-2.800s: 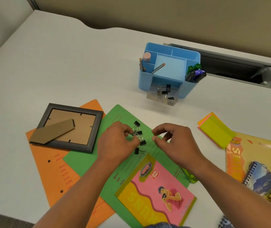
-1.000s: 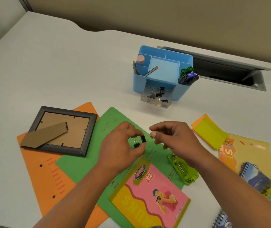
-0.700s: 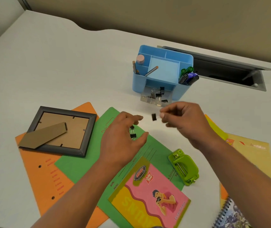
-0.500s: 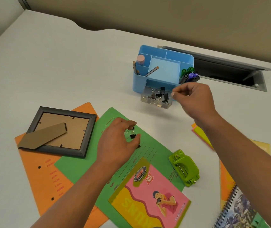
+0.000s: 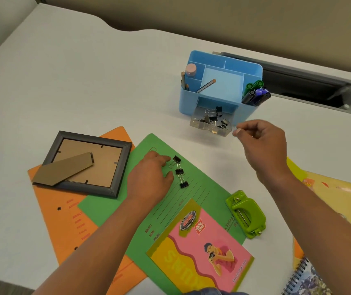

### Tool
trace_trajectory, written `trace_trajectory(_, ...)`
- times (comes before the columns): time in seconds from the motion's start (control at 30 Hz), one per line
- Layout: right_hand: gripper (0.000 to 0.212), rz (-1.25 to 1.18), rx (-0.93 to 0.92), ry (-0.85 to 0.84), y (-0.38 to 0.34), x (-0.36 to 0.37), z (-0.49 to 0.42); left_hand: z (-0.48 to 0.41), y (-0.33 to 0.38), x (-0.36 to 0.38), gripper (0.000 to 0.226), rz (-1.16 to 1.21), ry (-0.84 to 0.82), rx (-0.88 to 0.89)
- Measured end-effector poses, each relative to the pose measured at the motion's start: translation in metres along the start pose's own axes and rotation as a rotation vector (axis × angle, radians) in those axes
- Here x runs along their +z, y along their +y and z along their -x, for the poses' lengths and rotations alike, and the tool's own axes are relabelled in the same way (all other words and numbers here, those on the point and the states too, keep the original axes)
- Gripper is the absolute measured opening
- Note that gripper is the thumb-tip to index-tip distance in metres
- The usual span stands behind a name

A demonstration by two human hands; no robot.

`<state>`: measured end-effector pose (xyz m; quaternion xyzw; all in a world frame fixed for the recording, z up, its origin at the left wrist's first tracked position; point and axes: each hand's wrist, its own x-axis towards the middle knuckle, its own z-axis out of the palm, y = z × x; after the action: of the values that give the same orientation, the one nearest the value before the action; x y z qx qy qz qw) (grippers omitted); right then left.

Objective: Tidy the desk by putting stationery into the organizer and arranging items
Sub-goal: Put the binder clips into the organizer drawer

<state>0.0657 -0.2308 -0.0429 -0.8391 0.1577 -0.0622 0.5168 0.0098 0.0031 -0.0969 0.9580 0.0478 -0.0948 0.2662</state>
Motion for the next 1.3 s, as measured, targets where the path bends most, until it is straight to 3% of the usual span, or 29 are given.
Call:
trace_trajectory(0.13, 0.011, -0.009, 0.053, -0.078, 0.012, 0.006, 0.029, -0.006, 0.000, 0.003, 0.047, -0.068, -0.025, 0.003)
trace_trajectory(0.37, 0.012, 0.041, 0.072, -0.215, 0.022, 0.015, 0.059, -0.015, 0.007, 0.006, 0.017, -0.135, 0.022, -0.013)
trace_trajectory(0.73, 0.007, 0.131, 0.028, -0.443, 0.015, 0.031, 0.072, 0.004, 0.003, 0.003, 0.012, -0.131, 0.015, -0.058)
trace_trajectory(0.93, 0.007, 0.148, 0.010, -0.453, 0.010, 0.039, 0.072, 0.004, -0.001, 0.009, 0.025, -0.059, 0.134, -0.047)
trace_trajectory(1.17, 0.009, 0.147, 0.000, -0.462, 0.007, 0.037, 0.074, -0.010, 0.009, 0.006, 0.025, -0.098, 0.084, -0.073)
trace_trajectory(1.3, 0.007, 0.111, 0.032, -0.453, 0.003, 0.035, 0.071, -0.003, 0.015, -0.002, 0.024, -0.061, 0.126, 0.076)
